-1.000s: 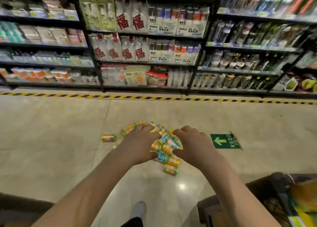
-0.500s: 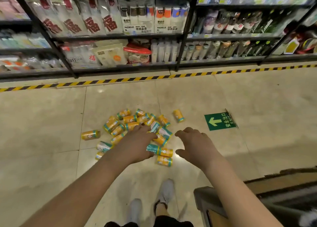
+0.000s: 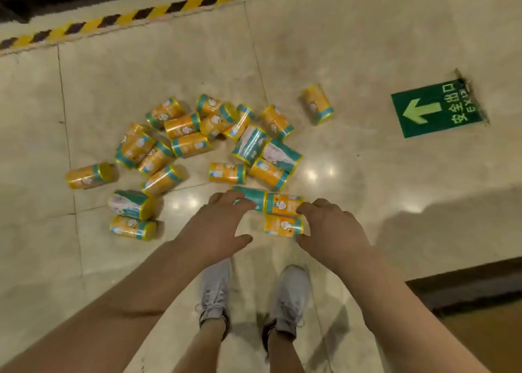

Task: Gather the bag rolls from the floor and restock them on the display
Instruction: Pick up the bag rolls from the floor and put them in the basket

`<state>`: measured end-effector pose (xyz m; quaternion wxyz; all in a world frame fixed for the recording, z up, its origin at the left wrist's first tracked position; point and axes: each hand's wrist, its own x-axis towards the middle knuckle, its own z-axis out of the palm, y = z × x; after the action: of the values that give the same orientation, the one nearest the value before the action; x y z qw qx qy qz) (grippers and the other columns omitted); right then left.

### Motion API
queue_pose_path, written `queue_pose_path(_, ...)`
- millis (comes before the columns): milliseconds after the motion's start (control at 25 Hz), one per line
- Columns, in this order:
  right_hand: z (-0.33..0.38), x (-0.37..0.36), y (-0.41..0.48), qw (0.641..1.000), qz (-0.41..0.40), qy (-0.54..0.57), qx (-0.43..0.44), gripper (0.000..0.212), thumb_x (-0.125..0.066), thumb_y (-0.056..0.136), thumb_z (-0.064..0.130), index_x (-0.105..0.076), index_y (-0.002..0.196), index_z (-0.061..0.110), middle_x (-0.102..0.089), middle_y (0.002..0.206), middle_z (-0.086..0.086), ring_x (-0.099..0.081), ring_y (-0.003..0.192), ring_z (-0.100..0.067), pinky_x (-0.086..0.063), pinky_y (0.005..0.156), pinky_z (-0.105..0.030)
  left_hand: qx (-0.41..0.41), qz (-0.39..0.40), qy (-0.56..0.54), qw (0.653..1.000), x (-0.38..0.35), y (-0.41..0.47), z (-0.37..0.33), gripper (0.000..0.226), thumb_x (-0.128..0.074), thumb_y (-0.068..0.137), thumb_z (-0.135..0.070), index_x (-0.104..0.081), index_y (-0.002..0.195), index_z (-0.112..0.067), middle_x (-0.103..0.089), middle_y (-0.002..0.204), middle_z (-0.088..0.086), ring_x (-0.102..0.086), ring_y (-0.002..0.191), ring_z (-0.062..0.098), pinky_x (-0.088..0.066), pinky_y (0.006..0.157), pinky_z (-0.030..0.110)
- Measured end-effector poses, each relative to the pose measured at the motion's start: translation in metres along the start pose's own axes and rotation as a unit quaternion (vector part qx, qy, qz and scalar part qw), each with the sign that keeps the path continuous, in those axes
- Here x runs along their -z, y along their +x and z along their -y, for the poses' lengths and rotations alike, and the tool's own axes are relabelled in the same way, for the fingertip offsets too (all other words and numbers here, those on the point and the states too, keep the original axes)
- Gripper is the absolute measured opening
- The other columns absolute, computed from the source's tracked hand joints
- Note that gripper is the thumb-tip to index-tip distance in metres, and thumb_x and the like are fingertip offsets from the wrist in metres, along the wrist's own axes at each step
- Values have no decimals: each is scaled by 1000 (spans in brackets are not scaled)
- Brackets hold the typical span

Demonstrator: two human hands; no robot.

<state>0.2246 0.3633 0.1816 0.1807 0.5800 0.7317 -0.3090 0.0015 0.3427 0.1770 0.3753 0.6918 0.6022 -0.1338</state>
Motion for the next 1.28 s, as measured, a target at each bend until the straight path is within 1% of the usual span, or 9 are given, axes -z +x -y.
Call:
queue_pose_path(160, -30, -123, 70, 999, -14, 22, -23, 46, -63, 90, 33, -52, 133, 22, -54, 127, -3, -55, 115, -28, -45, 88, -37, -3, 1, 8, 1000, -82, 91, 44, 72, -73, 87, -38, -40, 150, -26, -30, 156, -1, -31, 138, 25, -36, 110, 35)
queue_pose_path(320, -39, -221, 124, 998, -44, 40, 13, 51, -79, 73, 24, -63, 121, 16, -61, 121, -8, -59, 109, -34, -46, 86, -42, -9, -8, 34, 999, -142, 158, 75, 78, -76, 85, -32, -37, 152, -25, -26, 159, 2, -27, 142, 27, -32, 111, 40)
queue_pose_path(480, -44, -275, 153, 993, -96, -1, 63, 67, -87, 62, 27, -62, 123, 16, -60, 122, -7, -58, 110, -33, -47, 92, -46, -27, -32, 80, 996, -172, 204, 91, 90, -79, 81, -25, -29, 156, -23, -24, 159, 6, -22, 145, 29, -29, 115, 43)
queue_pose_path(680, -43, -308, 167, 983, -152, -81, 64, 79, -88, 63, 28, -58, 135, 14, -60, 123, -9, -58, 110, -33, -40, 98, -47, -41, -40, 119, 991, -198, 236, 101, 100, -83, 76, -29, -27, 157, -17, -37, 153, 6, -34, 140, 29, -22, 118, 43)
queue_pose_path(880, -43, -294, 169, 975, -176, -105, 86, 87, -85, 53, 12, -59, 136, 16, -60, 115, -11, -59, 103, -35, -47, 94, -50, -30, -77, 96, 992, -183, 224, 99, 96, -81, 72, -23, -32, 154, -21, -43, 144, 6, -43, 131, 31, -36, 109, 46)
queue_pose_path(1000, -48, -255, 149, 984, -169, -35, 47, 96, -89, 48, 18, -56, 138, 7, -59, 111, -15, -61, 94, -38, -51, 83, -48, -2, -110, 0, 994, -147, 189, 100, 93, -83, 66, -19, -40, 148, -20, -42, 141, 5, -53, 120, 32, -52, 87, 45)
queue_pose_path(1120, -43, -197, 117, 977, -187, 100, 12, 88, -88, 53, 23, -56, 134, 6, -55, 115, -15, -62, 89, -40, -53, 77, -44, 38, -147, -115, 982, -99, 144, 88, 89, -85, 67, -19, -42, 144, -20, -40, 140, 0, -53, 117, 23, -47, 81, 31)
queue_pose_path(1240, -19, -106, 73, 956, -228, 186, 23, 71, -84, 63, 28, -58, 128, 16, -51, 118, -5, -63, 89, -35, -54, 75, -41, 39, -188, -170, 967, -25, 80, 62, 90, -88, 68, -21, -41, 144, -26, -37, 133, -11, -41, 104, -2, -34, 77, 2)
queue_pose_path(1280, -8, -70, 58, 948, -243, 203, 31, 69, -84, 64, 30, -59, 127, 19, -51, 118, -2, -63, 90, -32, -54, 75, -41, 37, -203, -180, 962, 5, 56, 52, 91, -89, 67, -24, -42, 144, -28, -38, 134, -12, -37, 102, -6, -32, 76, 1)
